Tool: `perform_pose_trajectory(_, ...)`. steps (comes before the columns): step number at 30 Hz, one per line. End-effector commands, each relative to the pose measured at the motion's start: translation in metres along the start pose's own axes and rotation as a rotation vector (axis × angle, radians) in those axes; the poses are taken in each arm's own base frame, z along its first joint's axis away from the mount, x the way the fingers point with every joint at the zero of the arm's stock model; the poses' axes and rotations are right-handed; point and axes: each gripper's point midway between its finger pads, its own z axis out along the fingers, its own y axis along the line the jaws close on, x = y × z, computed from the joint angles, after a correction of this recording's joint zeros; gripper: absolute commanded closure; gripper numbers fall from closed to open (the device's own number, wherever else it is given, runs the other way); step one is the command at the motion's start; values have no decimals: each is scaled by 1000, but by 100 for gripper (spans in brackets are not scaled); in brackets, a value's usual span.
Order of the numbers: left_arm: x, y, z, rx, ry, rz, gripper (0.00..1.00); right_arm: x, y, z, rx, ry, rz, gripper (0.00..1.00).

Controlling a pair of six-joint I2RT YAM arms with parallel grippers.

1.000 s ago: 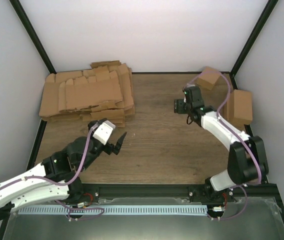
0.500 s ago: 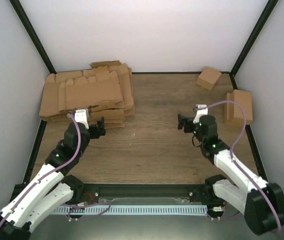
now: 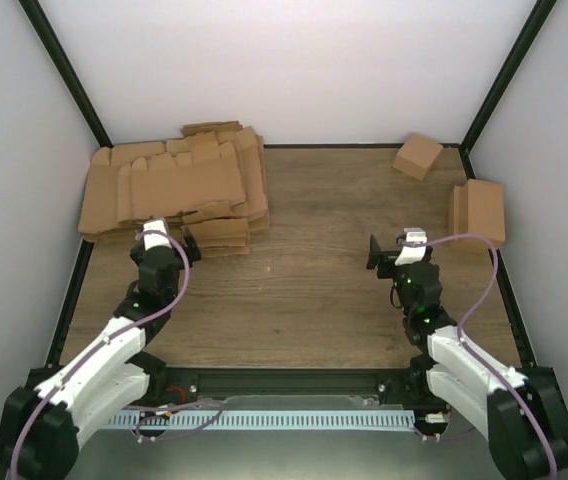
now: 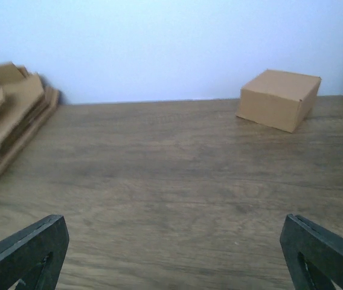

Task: Fold the paper box

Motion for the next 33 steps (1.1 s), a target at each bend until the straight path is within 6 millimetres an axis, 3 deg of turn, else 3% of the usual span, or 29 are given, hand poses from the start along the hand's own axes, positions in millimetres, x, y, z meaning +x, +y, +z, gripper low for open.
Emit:
perform_pose_trajectory(1,-21,19,20,-102,-137,19,0,-20,-7,15,-58,-87,-121,0)
perform_pose_trajectory(5,-20,43,38,-169,-166,34,0,-16,-34,20,-48,-129,-65,0)
perform_pose_trajectory(10,-15,59,50,-162,-204,52,0,-7,-35,43,-62,-114,-137,0)
perform_pose_trajectory(13,-5,61,61,-163,-188,89,0,-2,-43,65,-76,-62,-98,0)
perform_pose_trajectory(17,4,55,80,-133,-151,135,0,9,-24,58,-200,-130,-138,0)
perform_pose_trajectory(19,6,54,87,-139,-129,148,0,15,-25,64,-198,-77,-140,0)
perform_pose_trajectory(22,5,55,88,-144,-131,144,0,16,-34,71,-140,-58,-110,0)
perform_pose_trajectory(33,6,52,87,-121,-128,114,0,15,-35,75,-134,-55,-110,0)
